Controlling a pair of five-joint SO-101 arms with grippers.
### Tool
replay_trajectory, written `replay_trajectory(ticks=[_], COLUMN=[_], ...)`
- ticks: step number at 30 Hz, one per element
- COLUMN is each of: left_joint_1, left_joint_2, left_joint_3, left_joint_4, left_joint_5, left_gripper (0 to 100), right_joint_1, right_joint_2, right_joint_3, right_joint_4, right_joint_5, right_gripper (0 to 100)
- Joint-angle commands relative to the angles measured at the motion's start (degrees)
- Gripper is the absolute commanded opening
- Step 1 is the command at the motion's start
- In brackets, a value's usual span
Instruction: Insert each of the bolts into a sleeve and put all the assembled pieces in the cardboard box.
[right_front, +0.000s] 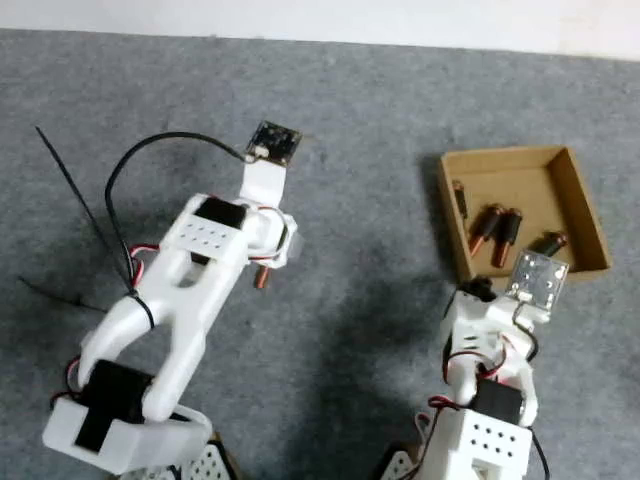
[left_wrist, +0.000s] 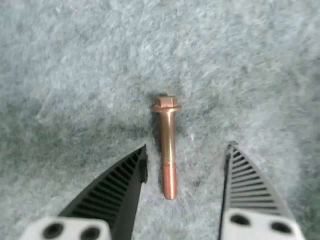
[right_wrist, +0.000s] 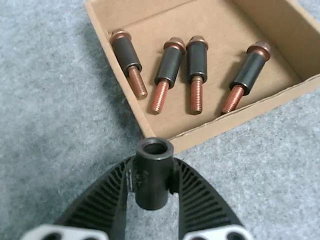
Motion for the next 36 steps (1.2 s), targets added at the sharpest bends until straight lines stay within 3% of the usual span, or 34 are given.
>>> replay_trajectory(ticks=[1,8,12,19,23,36], left_joint_1=[-0.66,-2.24,-1.89,-3.12,-5.23,-3.21], left_joint_2=[-0.31,0.48,9.01,18.86,20.97,25.54], left_joint_3=[-0.4,-0.4,-3.47,-16.22,-18.86,-21.23], left_joint_4=[0.09,-3.96,-7.91,2.9,3.25,3.08], left_joint_5=[0.79,0.79,0.79,0.97,1.05,0.79], left_gripper=[23,23,23,23,23,23], right_joint_1=[0.48,0.48,0.4,0.4,0.4,0.57], right_joint_2=[-0.75,-0.75,-0.75,-0.75,-0.75,-0.75], right_joint_3=[-0.84,-0.75,-0.66,-0.57,-0.57,-0.57], right_joint_4=[-2.15,-2.15,-2.15,-2.15,-2.15,-2.15], right_joint_5=[0.62,0.62,0.62,0.62,0.62,0.62], right_gripper=[0.5,0.5,0.5,0.5,0.5,0.5])
